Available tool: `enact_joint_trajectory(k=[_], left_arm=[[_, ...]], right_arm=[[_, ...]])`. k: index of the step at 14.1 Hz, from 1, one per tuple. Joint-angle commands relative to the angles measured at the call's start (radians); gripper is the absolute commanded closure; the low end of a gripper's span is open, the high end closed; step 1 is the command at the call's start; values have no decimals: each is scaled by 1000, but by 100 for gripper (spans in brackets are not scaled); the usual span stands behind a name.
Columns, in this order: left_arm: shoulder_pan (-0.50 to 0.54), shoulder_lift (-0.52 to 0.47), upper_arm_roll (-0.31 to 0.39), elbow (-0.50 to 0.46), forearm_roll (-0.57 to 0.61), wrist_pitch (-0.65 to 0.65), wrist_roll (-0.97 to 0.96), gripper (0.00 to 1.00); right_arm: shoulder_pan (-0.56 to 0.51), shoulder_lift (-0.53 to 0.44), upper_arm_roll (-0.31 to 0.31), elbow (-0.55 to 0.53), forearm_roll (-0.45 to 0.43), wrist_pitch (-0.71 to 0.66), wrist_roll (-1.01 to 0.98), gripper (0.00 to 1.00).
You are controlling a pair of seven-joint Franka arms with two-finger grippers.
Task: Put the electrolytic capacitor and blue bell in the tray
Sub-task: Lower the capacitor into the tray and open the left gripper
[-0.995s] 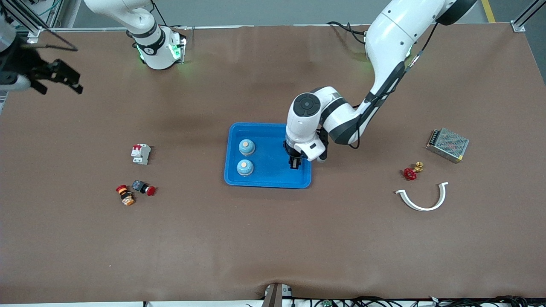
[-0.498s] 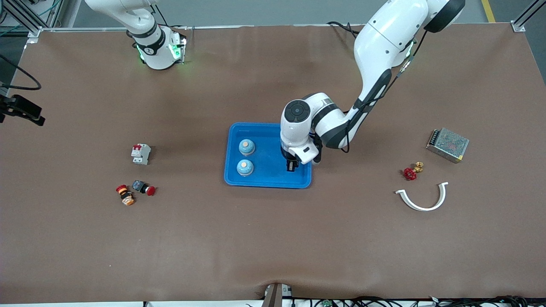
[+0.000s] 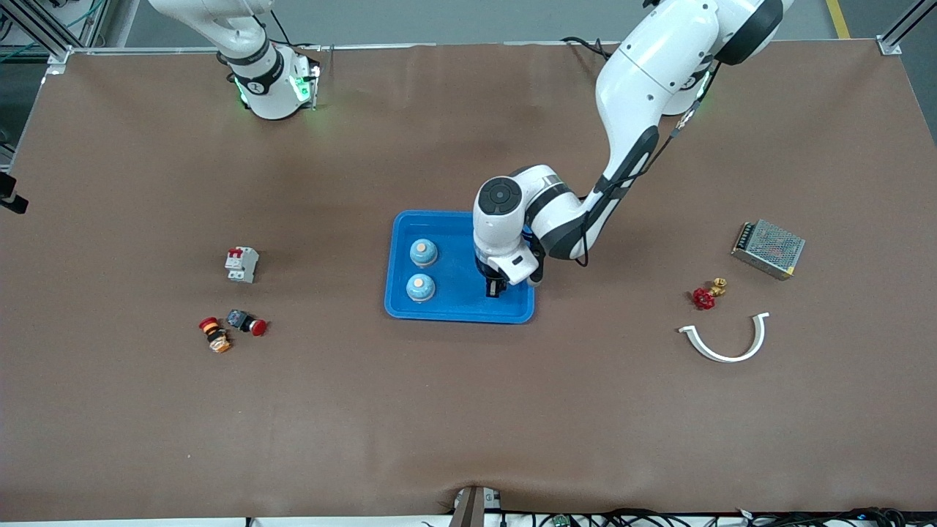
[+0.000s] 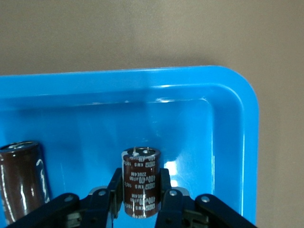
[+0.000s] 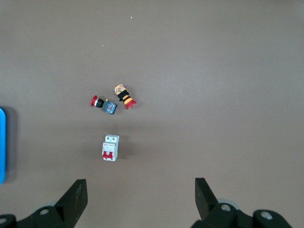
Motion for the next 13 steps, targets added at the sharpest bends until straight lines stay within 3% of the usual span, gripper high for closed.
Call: enact_joint_trajectory(k=[1,5,8,10,11,12,13], left_arm=[[-42,23,32,44,-9,-16,-20,100],[-43,23,33,44,-9,-16,-18,100],[-43,23,33,42,-7,-16,-17,100],[-42,23,33,42,2,-16,-12,100],[-42,23,33,42,2,-16,-11,66],[-43,22,33,42,3,-16,-11,1],[-43,19,33,42,3,-16,-9,0]], right_arm=[[-11,29,18,34,23,-7,101,0],[70,47,20,72,6,-10,150,0],[58,51,24,113,26,-39,150,0],[18,51,85,142,22,-83,153,0],[13,51,111,158,19,-83,167,0],[16,52,116,158,23,-79,208,0],[18,52,122,158,22,-73,241,0]])
